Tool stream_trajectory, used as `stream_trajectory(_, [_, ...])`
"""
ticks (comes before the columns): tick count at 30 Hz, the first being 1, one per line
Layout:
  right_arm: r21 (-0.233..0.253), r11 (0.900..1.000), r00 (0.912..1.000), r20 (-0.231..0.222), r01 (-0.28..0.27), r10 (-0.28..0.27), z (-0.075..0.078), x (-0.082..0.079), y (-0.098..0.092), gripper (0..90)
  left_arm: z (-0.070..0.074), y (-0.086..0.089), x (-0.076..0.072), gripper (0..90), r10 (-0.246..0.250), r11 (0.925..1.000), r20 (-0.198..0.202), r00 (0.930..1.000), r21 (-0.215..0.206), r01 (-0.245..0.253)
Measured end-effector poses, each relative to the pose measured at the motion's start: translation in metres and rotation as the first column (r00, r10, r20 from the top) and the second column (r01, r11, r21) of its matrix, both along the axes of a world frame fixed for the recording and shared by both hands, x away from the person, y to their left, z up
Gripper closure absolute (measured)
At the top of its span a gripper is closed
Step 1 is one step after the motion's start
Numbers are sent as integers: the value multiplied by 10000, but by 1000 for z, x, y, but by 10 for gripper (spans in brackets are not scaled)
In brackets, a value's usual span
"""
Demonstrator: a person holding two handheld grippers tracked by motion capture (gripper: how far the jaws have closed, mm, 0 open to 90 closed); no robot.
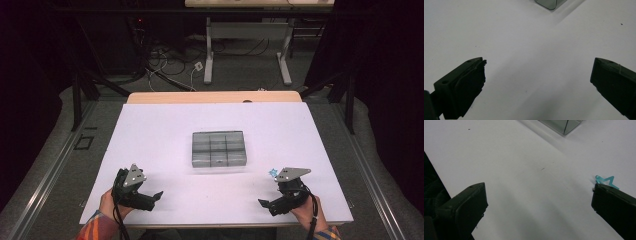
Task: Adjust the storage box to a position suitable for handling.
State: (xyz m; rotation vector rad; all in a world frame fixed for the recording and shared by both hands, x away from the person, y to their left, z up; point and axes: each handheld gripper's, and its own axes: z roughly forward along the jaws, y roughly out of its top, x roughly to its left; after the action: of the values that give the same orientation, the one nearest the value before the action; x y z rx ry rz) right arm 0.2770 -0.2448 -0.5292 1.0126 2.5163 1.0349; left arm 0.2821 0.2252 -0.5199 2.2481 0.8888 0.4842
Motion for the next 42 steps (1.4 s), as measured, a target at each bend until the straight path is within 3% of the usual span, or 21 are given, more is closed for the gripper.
stream_trajectory(8, [-108,9999,10000,28,-79,79,0,5,5,2,1,1,0,0,6,9999,-87,10000,128,-5])
stream_trajectory(10, [-150,9999,10000,-32,-54,54,1,7,7,4,0,1,0,0,101,9999,149,9998,100,-102])
stream_trajectory(14, [-106,9999,10000,65,18,-17,2,11,8,8,1,1,0,0,71,9999,6,10000,119,-71])
stream_trajectory(17, [588,9981,9994,-285,187,-171,3,15,9,10,1,1,0,0,61,9999,-36,10000,126,-61])
stream_trajectory(19, [499,9984,9991,-367,251,-233,6,21,11,16,0,1,1,0,123,9999,142,9998,61,-124])
stream_trajectory(22, [650,9972,9990,-270,381,-364,7,25,13,23,1,1,1,0,49,9999,-82,10000,113,-48])
stream_trajectory(25, [648,9967,9986,-221,492,-478,9,33,16,34,-1,1,1,0,152,9999,94,9998,0,-152])
stream_trajectory(28, [709,9954,9979,-3,642,-643,11,46,19,95,1,2,1,0,56,9998,-88,9999,187,-54])
stream_trajectory(36, [908,9906,9948,-84,1022,-1018,13,66,23,229,1,2,2,0,45,9998,-43,10000,202,-45])
stream_trajectory(37, [843,9894,9929,12,1186,-1191,14,70,25,340,1,2,2,0,43,9998,-48,10000,219,-42])
stream_trajectory(38, [843,9894,9929,12,1186,-1191,14,70,25,340,1,2,1,0,51,9996,-41,10000,268,-50])
stream_trajectory(39, [776,9882,9910,91,1322,-1333,15,74,25,442,1,2,1,0,47,9996,-38,10000,268,-46])
stream_trajectory(40, [776,9882,9910,91,1322,-1333,15,74,25,442,1,2,1,0,47,9996,-38,10000,268,-46])
stream_trajectory(41, [825,9862,9891,222,1433,-1455,15,75,26,500,1,2,1,0,50,9997,-42,10000,258,-49])
stream_trajectory(42, [875,9815,9836,453,1704,-1748,16,79,26,616,0,2,2,0,88,9999,0,10000,131,-88])
